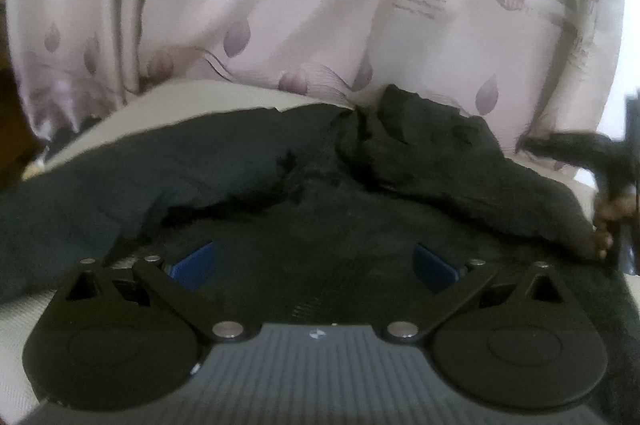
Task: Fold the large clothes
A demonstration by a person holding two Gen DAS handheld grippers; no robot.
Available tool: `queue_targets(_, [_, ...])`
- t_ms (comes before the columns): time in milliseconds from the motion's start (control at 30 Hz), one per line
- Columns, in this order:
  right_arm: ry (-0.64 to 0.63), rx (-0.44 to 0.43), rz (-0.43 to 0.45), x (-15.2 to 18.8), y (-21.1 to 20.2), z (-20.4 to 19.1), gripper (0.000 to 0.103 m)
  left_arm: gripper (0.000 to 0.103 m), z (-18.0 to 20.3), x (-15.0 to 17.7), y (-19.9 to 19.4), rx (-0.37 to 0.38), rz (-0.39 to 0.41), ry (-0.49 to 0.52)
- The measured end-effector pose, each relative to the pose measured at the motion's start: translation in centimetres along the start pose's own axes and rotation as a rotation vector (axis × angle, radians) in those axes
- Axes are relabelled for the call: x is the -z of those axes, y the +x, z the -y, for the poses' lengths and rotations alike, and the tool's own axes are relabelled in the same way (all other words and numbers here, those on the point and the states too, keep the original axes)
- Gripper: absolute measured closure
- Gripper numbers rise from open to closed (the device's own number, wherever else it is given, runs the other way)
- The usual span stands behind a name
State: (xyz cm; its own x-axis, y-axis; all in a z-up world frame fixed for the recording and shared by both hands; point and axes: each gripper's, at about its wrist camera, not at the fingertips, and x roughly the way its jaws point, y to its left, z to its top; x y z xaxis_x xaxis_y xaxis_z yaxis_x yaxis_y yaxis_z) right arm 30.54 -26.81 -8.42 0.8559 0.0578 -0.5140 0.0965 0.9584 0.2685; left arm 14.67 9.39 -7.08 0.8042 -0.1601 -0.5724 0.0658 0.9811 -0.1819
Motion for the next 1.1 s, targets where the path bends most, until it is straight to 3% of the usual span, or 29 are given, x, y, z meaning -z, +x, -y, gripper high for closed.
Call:
queue_targets(67, [0.114,0.089,-0.028,0.3,-0.2,5.4,0.080,0.000,0.4,0.2,0.1,0.013,-0.007,-0.004])
queue_targets(167, [0.111,0.166,-0.107,2.2,0.9,8.6,0.081,0.000,1.1,0.8,0.0,-0.002,-0.004,0.021])
queue_targets(233, [0.030,0.208,-0.136,3.8,2.0,7.9,0.081,0.000,1.1,1.0,-0.1,-0.004,-0.012,0.016])
queue_targets(400, [-0.260,0.369,-0.105,6.7,4.2,4.4,0.082,0.000,-0.3,0.9,-0.9,-0.045,-0.028,-0.037])
queue_targets(500, [-0.239,0.389,-0.108,5.5,3.8,3.7,0.082,0.000,-1.4,0.7,-2.1,-0.073,-0.007,-0.055])
queue_targets(567, [-0.179,0.348,-0.019,4.3,1.2,2.5,0.082,0.000,-2.2,0.7,-2.9,-0.089,0.008,-0.053])
queue_targets(633, [-0.216,0.279,0.051,3.7,-0.5,-0.5,0.082,0.000,-2.9,0.7,-3.4,-0.110,0.012,-0.044])
queue_targets(700, [-0.237,0.110,0.056,3.1,-0.8,-4.2,0.082,0.000,-3.7,0.7,-3.9,-0.131,0.017,-0.041])
queue_targets(867, [-0.305,-0.069,0.034,2.3,2.7,-13.3,0.082,0.000,-7.3,0.9,-5.2,-0.195,0.028,-0.102])
queue_targets(967, [-0.305,-0.152,-0.023,3.0,5.6,-16.9,0.082,0.000,-9.8,1.3,-5.5,-0.228,0.011,-0.150])
queue_targets(1033, [-0.377,-0.210,-0.172,4.8,8.4,-19.7,0.083,0.001,-11.6,1.7,-5.7,-0.246,0.001,-0.186])
queue_targets(1067, [-0.419,-0.201,-0.243,6.0,9.6,-20.6,0.085,0.001,-12.4,1.9,-5.8,-0.254,-0.005,-0.205])
queue_targets(1100, [-0.461,-0.174,-0.235,6.8,9.8,-21.2,0.085,0.001,-13.4,2.1,-6.1,-0.253,-0.010,-0.225])
